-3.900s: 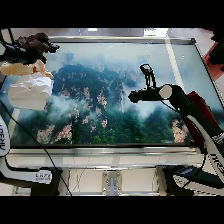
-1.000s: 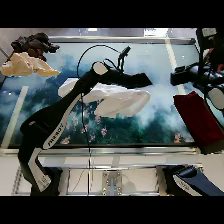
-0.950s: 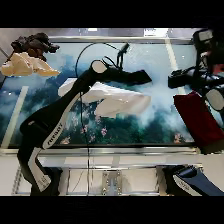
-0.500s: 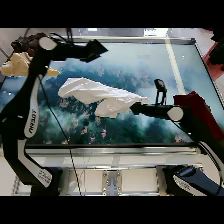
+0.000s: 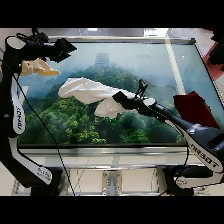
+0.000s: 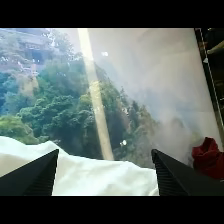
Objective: Fold the shirts.
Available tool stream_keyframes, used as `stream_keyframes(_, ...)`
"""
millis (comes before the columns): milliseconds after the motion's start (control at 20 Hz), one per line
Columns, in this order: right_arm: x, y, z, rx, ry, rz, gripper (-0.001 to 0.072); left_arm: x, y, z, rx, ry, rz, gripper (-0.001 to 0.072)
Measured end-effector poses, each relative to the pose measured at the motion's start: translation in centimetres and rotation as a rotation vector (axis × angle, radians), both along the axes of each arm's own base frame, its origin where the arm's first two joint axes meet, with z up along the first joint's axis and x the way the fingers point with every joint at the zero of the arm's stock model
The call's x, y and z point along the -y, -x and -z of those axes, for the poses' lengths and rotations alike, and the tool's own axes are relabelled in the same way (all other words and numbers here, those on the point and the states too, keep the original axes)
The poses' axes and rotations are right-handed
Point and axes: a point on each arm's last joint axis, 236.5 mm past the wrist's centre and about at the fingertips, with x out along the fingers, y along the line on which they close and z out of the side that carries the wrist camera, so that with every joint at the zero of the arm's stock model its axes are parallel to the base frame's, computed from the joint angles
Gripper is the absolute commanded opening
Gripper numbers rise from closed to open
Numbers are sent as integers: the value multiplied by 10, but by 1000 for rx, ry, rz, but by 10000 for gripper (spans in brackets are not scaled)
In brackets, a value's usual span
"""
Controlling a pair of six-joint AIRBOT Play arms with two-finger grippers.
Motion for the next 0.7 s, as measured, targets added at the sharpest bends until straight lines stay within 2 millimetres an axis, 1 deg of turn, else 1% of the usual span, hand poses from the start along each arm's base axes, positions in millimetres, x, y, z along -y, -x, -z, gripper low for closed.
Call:
stream_keyframes(100, 5, -11, 2, -16, -18, 32, 603, -9, -1, 5, 4, -38, -6, 665)
stream_keyframes(150, 4, -11, 2, -34, -34, 28, 602, -12, -1, 8, 2, -59, -6, 665)
stream_keyframes(200, 3, -10, 4, -46, -42, 16, 596, -15, 0, 12, -3, -80, -4, 665)
stream_keyframes(250, 0, -6, 4, -64, -52, -5, 570, -18, 2, 17, -10, -104, 0, 665)
stream_keyframes(350, -2, -1, 6, -89, -63, -27, 570, -23, 4, 24, -22, -143, 4, 665)
stream_keyframes(500, 7, -5, 13, -112, -42, 9, 570, -28, 7, 31, -38, -183, 10, 665)
stream_keyframes(650, 17, -4, 25, -164, -13, 55, 569, -31, 8, 34, -45, -200, 11, 665)
stream_keyframes(700, 22, -7, 27, -174, -5, 88, 526, -31, 8, 35, -45, -204, 12, 665)
